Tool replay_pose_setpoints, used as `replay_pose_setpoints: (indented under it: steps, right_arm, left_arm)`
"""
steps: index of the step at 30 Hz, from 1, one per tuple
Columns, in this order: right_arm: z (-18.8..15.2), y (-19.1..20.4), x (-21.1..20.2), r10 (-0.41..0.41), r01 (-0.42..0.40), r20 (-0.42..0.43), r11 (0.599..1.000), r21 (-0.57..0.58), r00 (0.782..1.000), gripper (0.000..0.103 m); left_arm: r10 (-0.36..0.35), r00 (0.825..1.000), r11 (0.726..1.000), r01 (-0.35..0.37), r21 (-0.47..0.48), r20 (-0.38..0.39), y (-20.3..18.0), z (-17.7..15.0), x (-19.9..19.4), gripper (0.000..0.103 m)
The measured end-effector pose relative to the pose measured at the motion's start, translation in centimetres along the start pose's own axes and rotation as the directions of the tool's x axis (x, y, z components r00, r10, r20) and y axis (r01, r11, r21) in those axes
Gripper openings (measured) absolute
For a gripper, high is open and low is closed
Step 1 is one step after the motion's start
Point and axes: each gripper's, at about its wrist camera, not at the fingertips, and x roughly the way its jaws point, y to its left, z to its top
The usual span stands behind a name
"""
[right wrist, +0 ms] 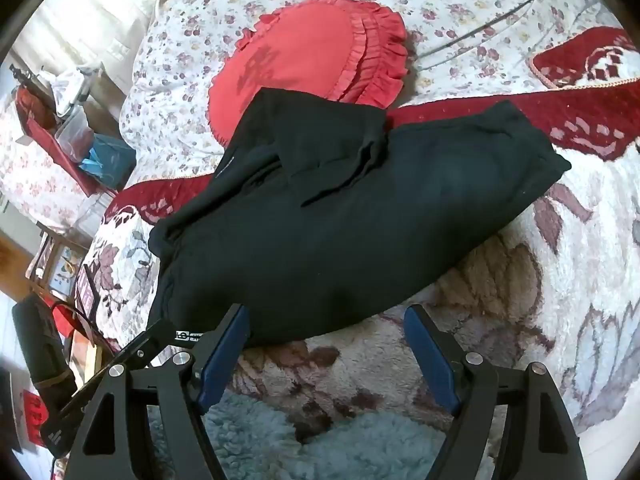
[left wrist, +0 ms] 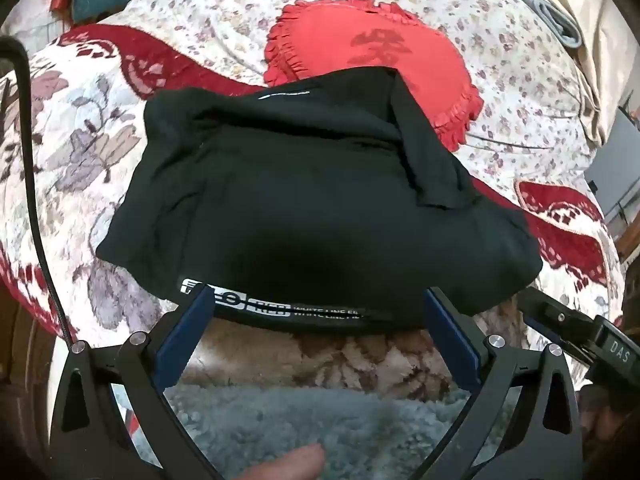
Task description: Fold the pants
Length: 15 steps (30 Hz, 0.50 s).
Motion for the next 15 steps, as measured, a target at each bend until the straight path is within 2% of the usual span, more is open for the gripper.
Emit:
replay_pose_setpoints:
  steps: [4,8,11,15]
  right_arm:
    - [0.1,0.0,0.0,0.002,-0.002,-0.007,1.0,0.007,1.0,0.079]
    - [0.2,0.0,0.2,0.003,-0.003,-0.006,1.0,0.008,1.0,0.079]
    - [-0.2,-0.3,0.1,0.014,-0.014,-0.005,1.0,0.021,1.0,0.079]
    - [-0.1,-0.3,0.1,0.014,-0.014,-0.006,1.0,0.023,1.0,0.079]
  left_arm:
    - [0.03,0.999,0.998,-0.031,0.047,0.012,-0.8,-0.1,-0.2,0.102]
    - [0.065,0.998,0.998,-0.065,0.024,-0.005,0.3,0.2,0.1,0.102]
    - [0.145,0.989,0.987,-0.146,0.069,0.014,-1.1,0.0,0.3,0.102]
    - [0.174,0.984,0.98,-0.176,0.089,0.027,-1.8,-0.4,0.1,0.102]
